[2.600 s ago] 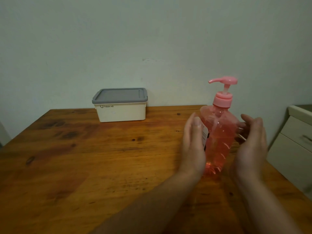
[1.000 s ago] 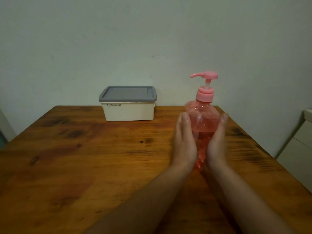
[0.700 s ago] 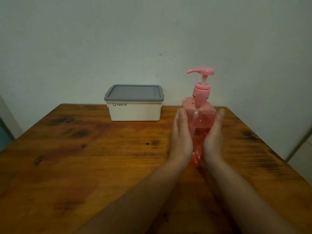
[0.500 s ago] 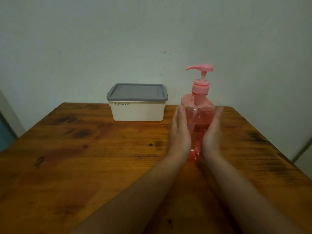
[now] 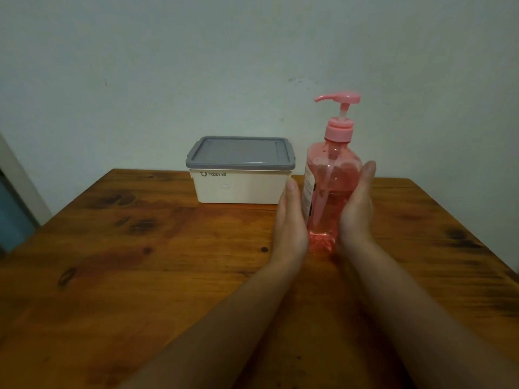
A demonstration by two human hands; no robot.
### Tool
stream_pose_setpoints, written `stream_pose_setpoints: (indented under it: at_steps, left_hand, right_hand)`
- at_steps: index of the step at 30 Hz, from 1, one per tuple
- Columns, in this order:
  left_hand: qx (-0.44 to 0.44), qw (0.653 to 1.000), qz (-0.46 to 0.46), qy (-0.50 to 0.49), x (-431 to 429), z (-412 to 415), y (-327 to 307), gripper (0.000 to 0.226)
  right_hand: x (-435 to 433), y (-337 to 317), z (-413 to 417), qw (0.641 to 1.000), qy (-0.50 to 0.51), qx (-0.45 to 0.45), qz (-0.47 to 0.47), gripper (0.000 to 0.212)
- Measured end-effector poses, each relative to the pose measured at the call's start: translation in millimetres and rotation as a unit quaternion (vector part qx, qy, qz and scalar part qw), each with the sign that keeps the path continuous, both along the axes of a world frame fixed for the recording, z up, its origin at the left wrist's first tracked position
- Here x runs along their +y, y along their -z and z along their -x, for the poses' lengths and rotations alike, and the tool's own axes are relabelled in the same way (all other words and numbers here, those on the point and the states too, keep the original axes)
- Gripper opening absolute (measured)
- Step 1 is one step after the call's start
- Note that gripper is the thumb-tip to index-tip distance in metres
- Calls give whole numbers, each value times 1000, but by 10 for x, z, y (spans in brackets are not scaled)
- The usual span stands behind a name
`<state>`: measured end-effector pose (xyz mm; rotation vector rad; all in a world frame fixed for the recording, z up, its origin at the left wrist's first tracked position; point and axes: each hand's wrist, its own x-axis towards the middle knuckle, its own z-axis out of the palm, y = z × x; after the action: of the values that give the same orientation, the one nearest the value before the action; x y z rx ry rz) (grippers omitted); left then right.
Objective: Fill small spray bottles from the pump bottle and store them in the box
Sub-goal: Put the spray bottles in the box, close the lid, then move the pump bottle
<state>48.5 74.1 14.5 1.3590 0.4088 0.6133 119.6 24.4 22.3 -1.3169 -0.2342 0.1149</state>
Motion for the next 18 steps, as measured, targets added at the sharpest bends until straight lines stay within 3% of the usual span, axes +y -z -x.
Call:
stream_pose_setpoints:
  at_steps: [4, 9, 11, 15, 18]
  left_hand:
    - [19, 1000, 5, -16, 91, -38, 25, 63]
    - [22, 999, 17, -18, 186, -70, 67, 61]
    - [23, 999, 20, -17, 217, -79, 80, 62]
    - [34, 999, 29, -15, 263, -103, 106, 65]
    - [36, 999, 38, -11, 286, -117, 115, 66]
  right_hand:
    - [111, -61, -89, 999, 10, 13, 29, 44]
    - [241, -44, -237, 999, 10, 8, 33, 70]
    - [286, -35, -300, 999, 14, 5, 30, 62]
    - [354, -45, -392, 999, 18, 17, 28, 72]
    - [404, -38, -463, 999, 19, 3, 30, 62]
